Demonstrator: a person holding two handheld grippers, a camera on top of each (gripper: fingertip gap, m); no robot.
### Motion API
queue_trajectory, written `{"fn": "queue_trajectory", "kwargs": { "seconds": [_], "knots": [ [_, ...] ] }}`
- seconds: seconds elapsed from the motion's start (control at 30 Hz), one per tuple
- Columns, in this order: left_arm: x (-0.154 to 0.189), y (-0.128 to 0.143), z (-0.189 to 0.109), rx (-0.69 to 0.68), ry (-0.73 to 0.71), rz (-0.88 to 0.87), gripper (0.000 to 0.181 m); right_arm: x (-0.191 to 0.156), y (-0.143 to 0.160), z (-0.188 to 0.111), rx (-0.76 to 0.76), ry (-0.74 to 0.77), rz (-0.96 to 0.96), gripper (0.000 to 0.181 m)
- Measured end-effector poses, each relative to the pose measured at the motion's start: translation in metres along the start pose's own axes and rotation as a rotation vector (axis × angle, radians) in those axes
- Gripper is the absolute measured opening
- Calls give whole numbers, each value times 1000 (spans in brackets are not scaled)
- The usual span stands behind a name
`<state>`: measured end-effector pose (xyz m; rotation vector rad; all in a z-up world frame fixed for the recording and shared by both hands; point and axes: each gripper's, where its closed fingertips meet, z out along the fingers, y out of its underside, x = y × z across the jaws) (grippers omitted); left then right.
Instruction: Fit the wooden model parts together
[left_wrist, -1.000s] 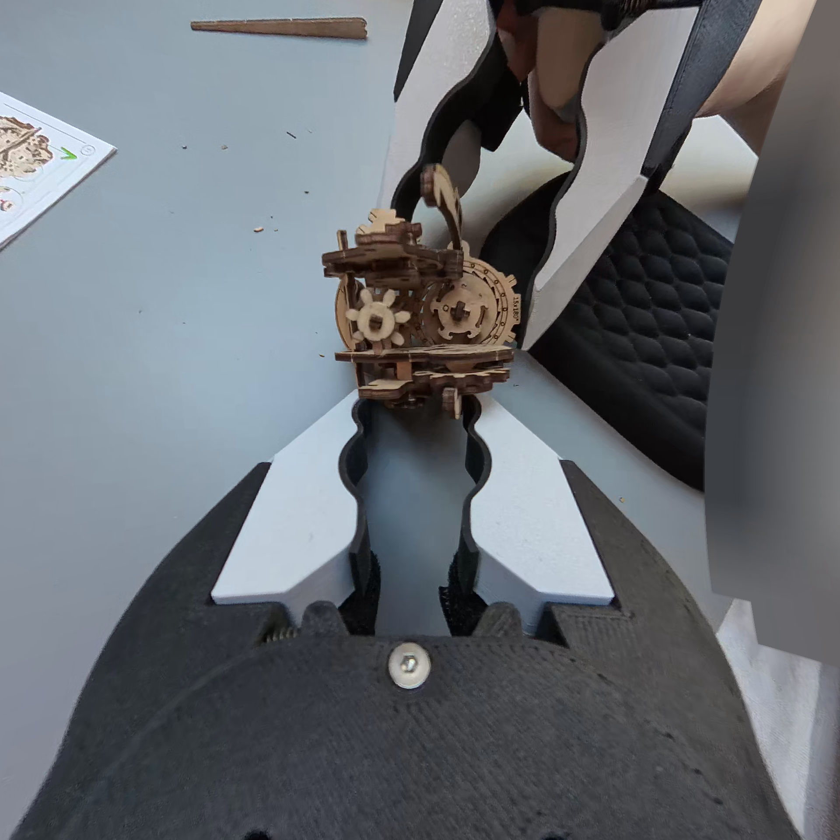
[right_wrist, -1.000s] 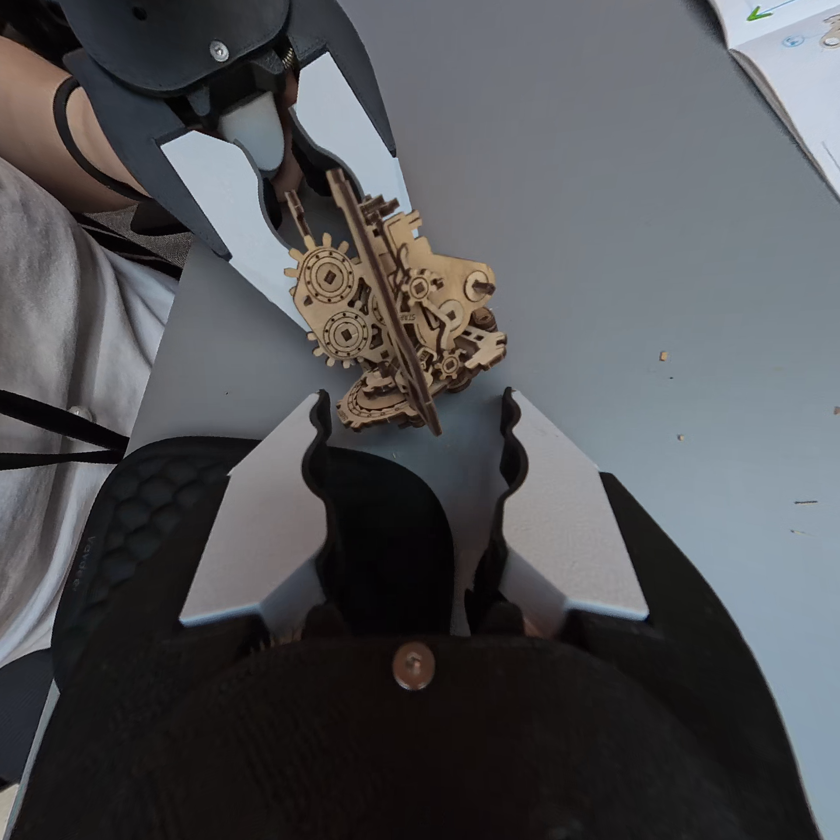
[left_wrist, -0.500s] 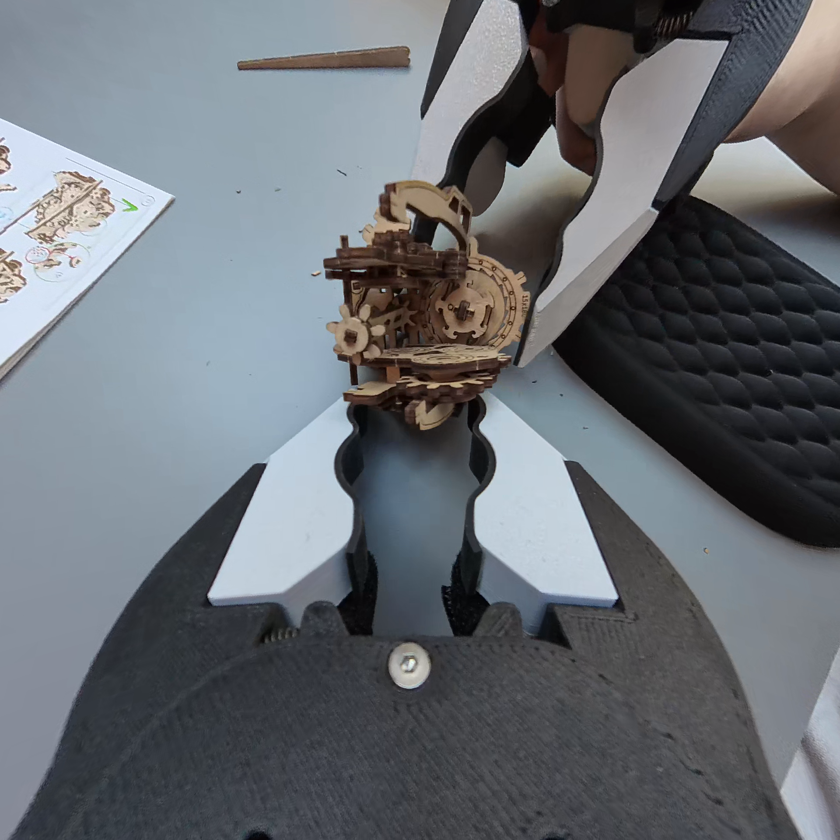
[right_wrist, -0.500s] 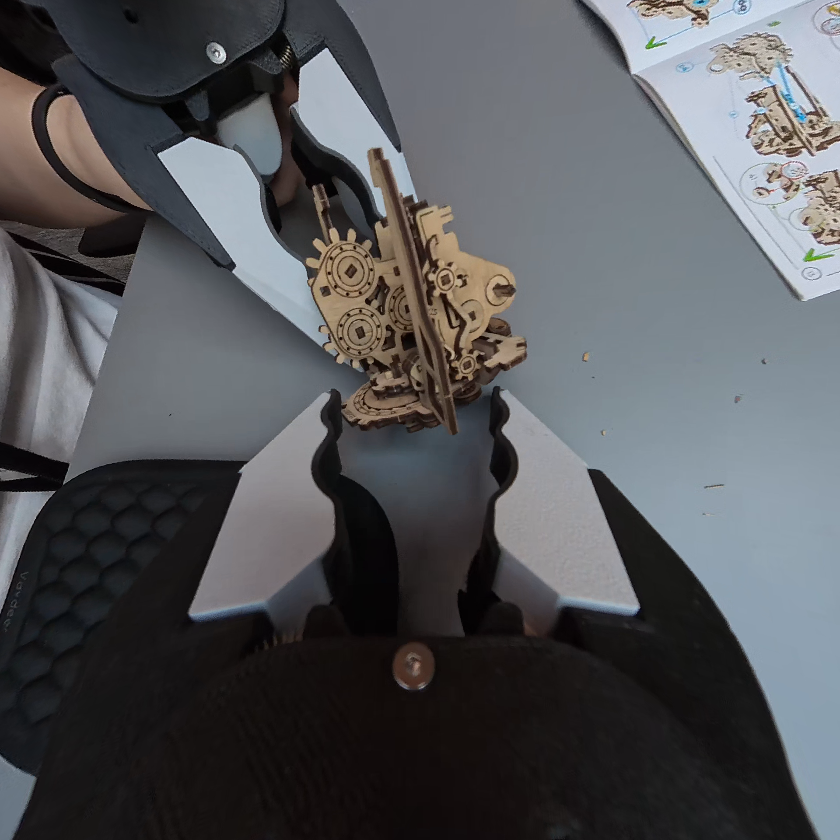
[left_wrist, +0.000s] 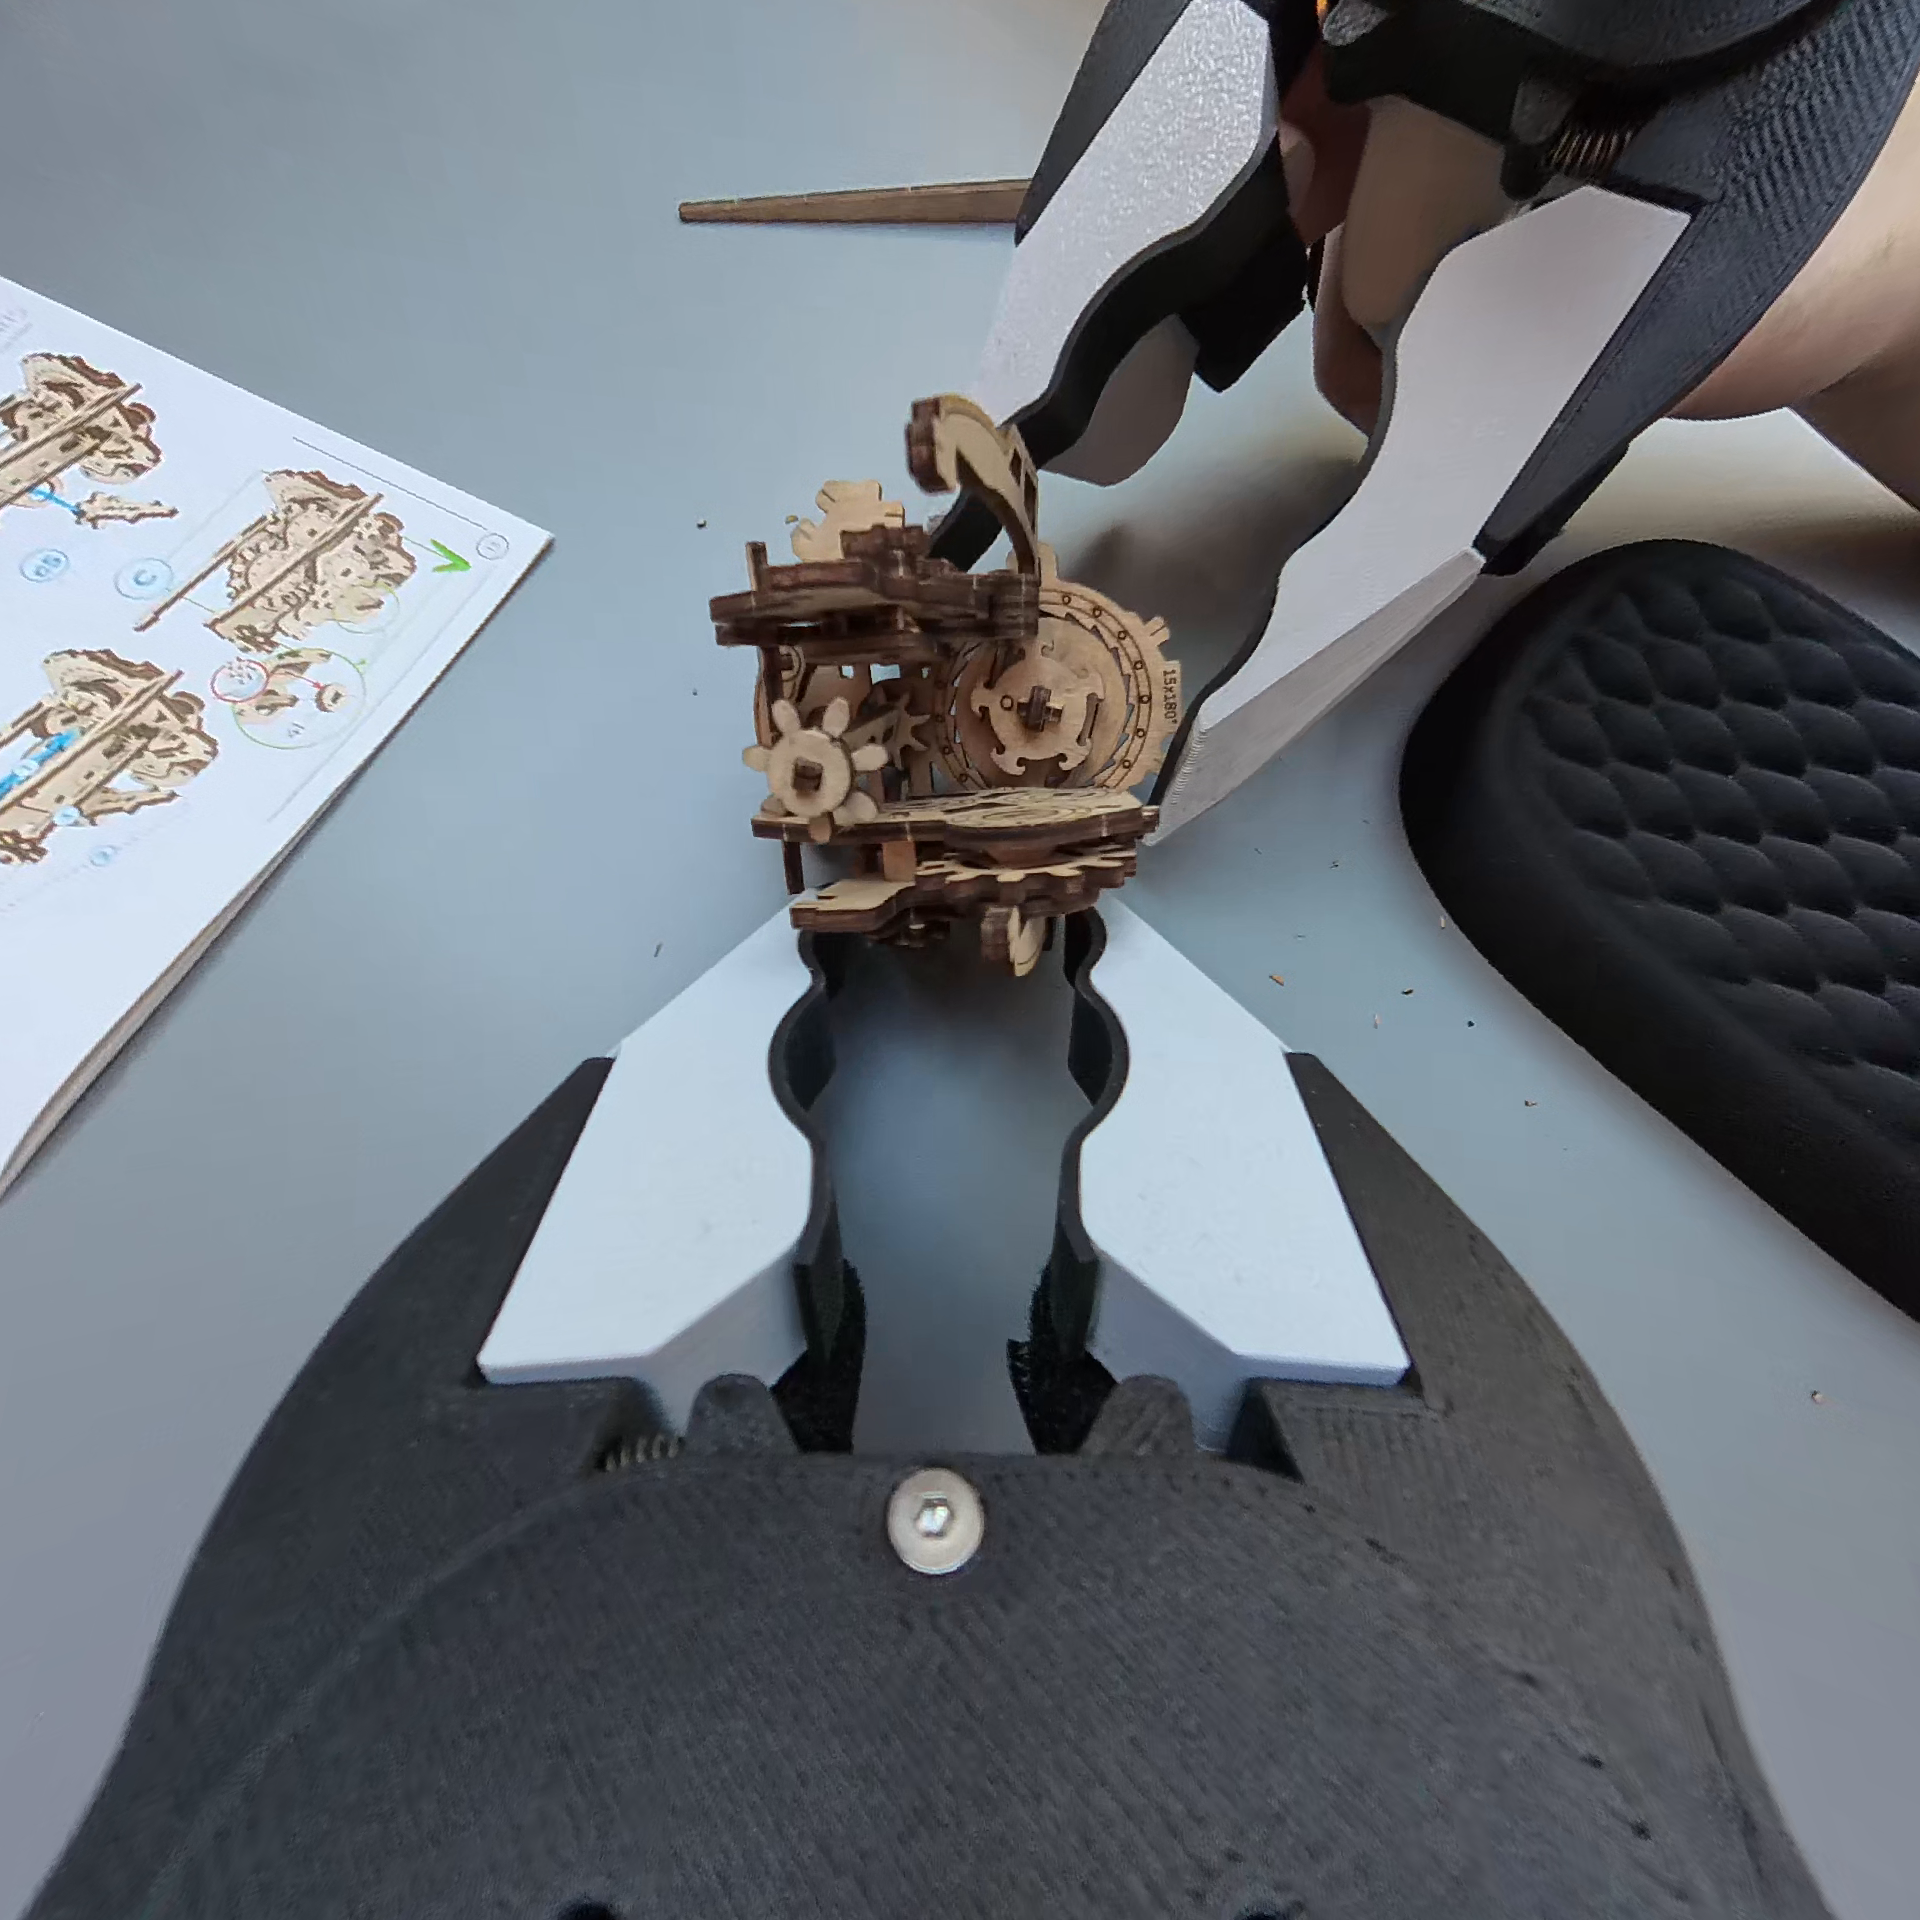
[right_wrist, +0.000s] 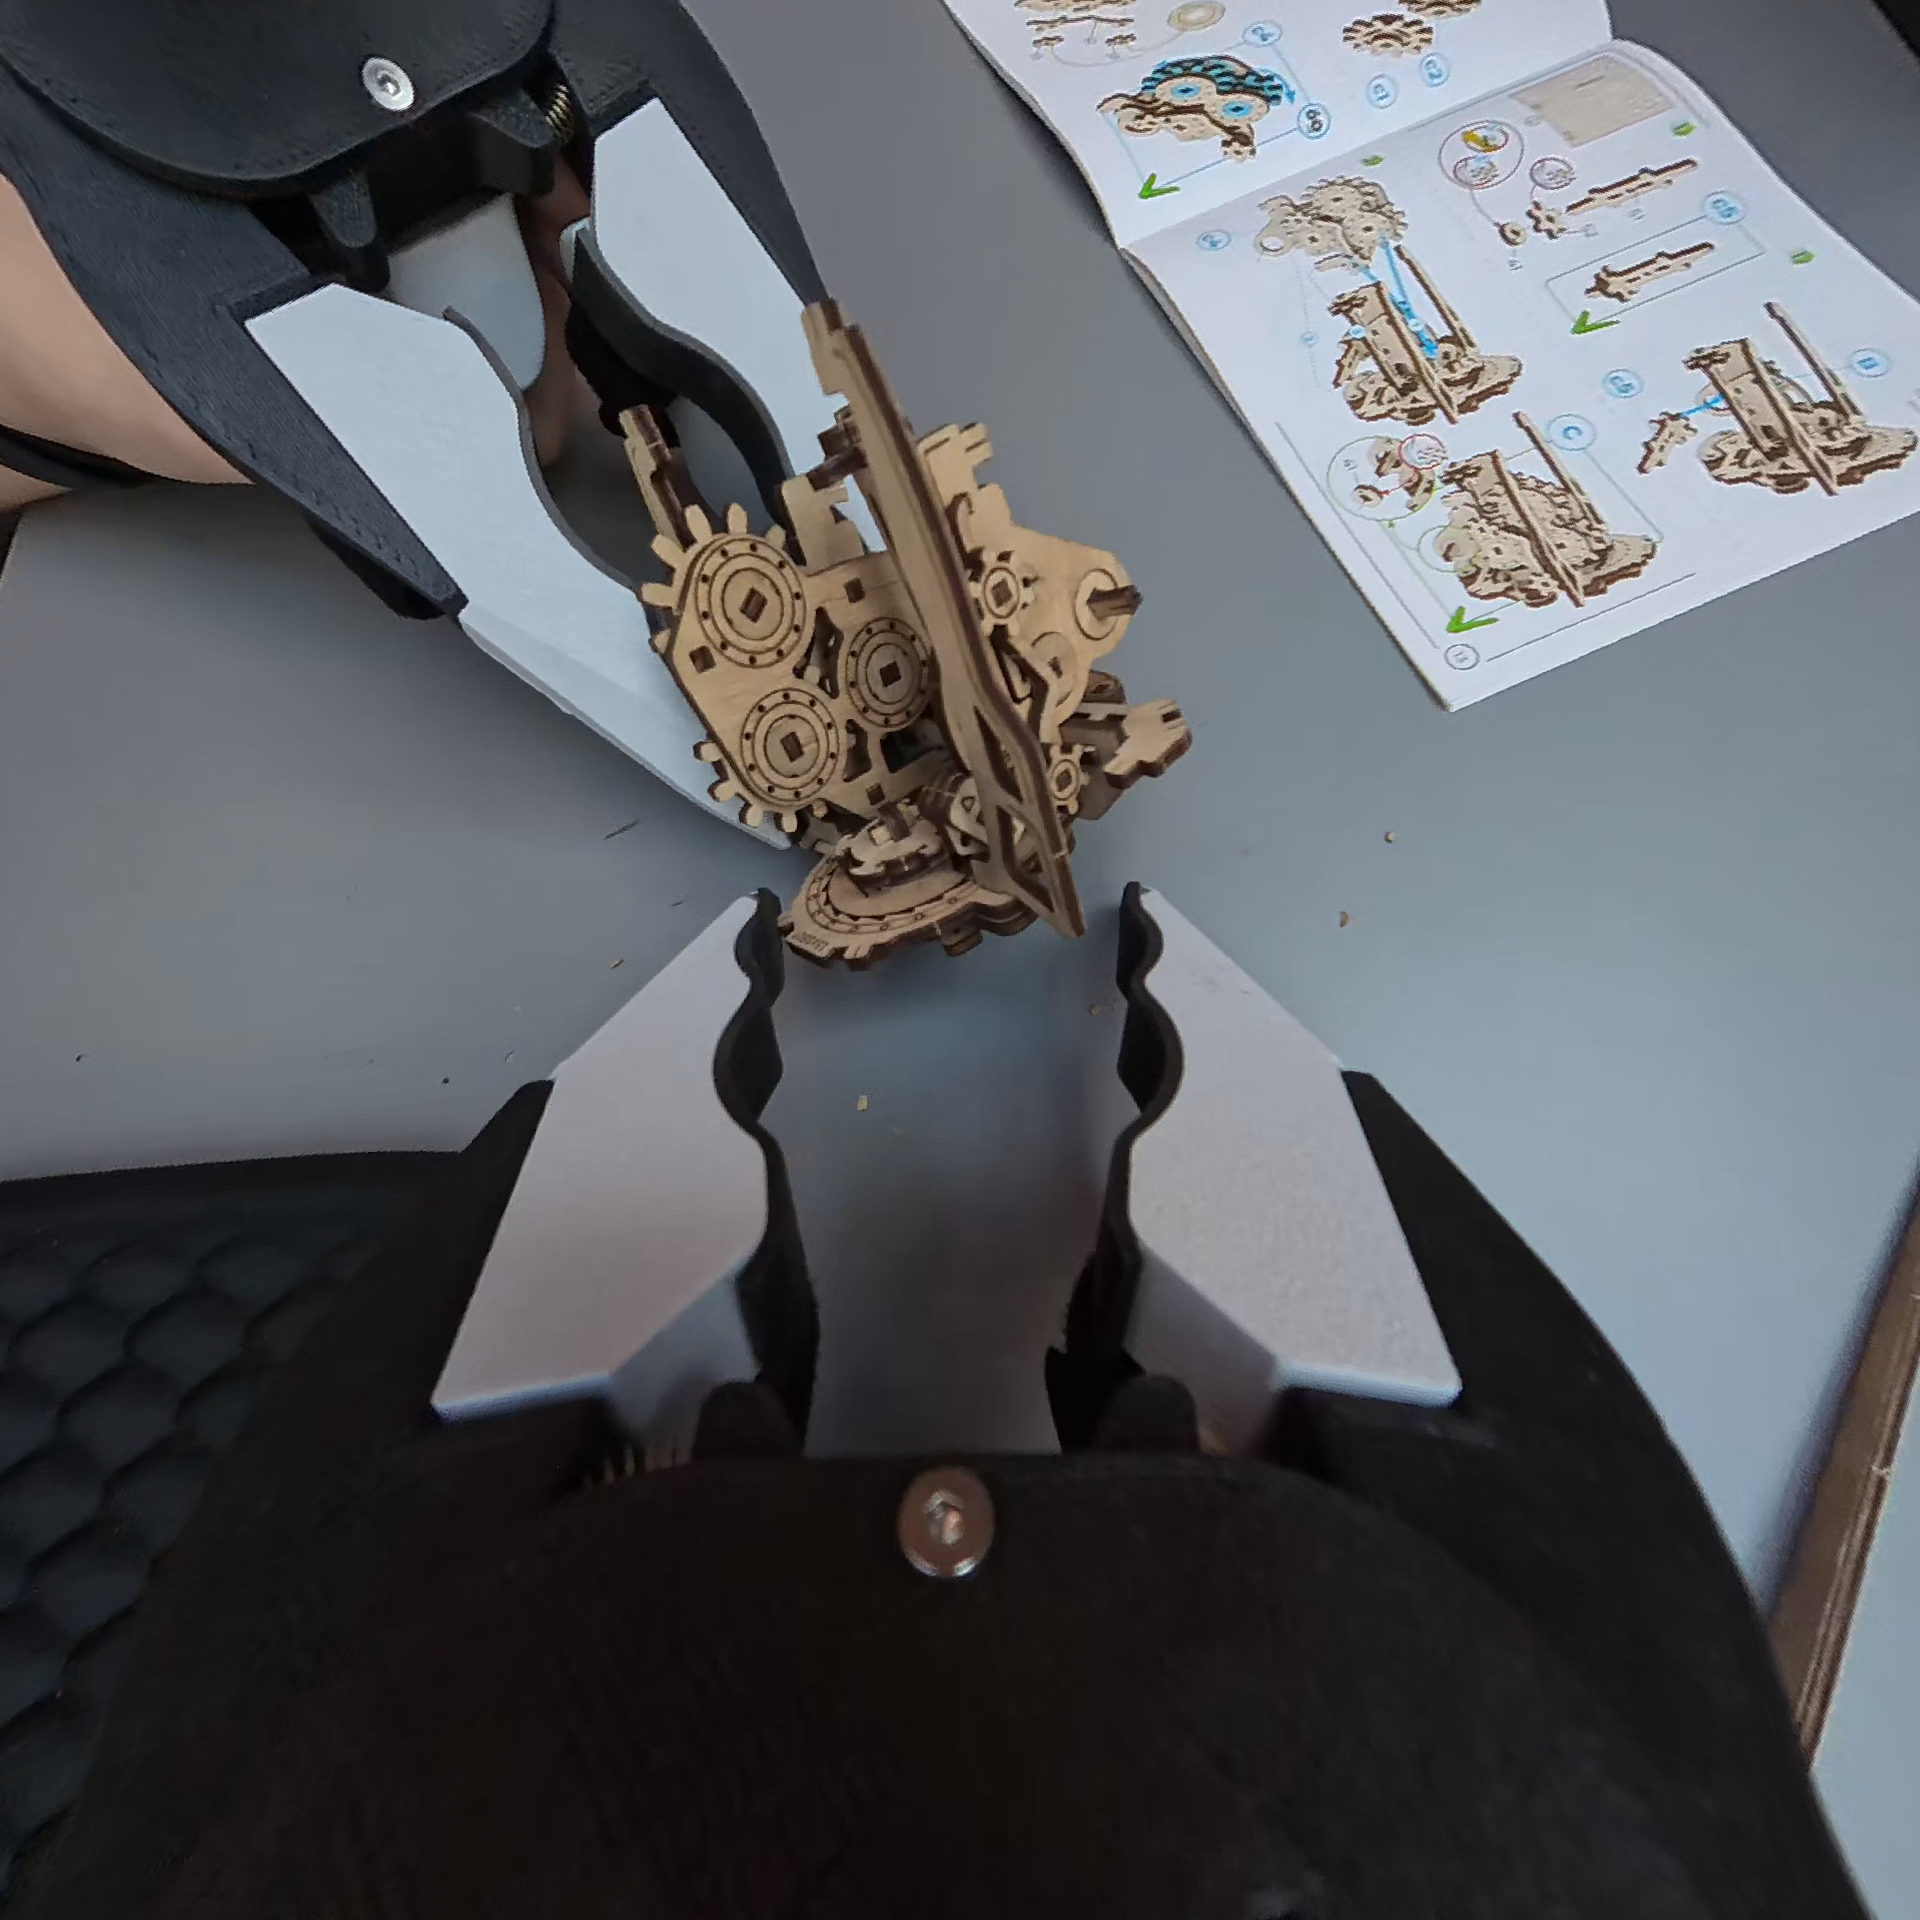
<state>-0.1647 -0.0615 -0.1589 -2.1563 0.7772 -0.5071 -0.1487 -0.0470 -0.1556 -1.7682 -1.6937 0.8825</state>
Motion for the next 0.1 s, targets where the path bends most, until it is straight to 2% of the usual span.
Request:
{"fn": "queue_trajectory", "kwargs": {
  "seconds": [0.03,0.1],
  "knots": [
    [0,0,0,1,5,0,43,0,0,0,2,0,1,65],
    [1,1,-2,3,6,3,47,0,-1,0,10,6,-4,65]
  ]
}}
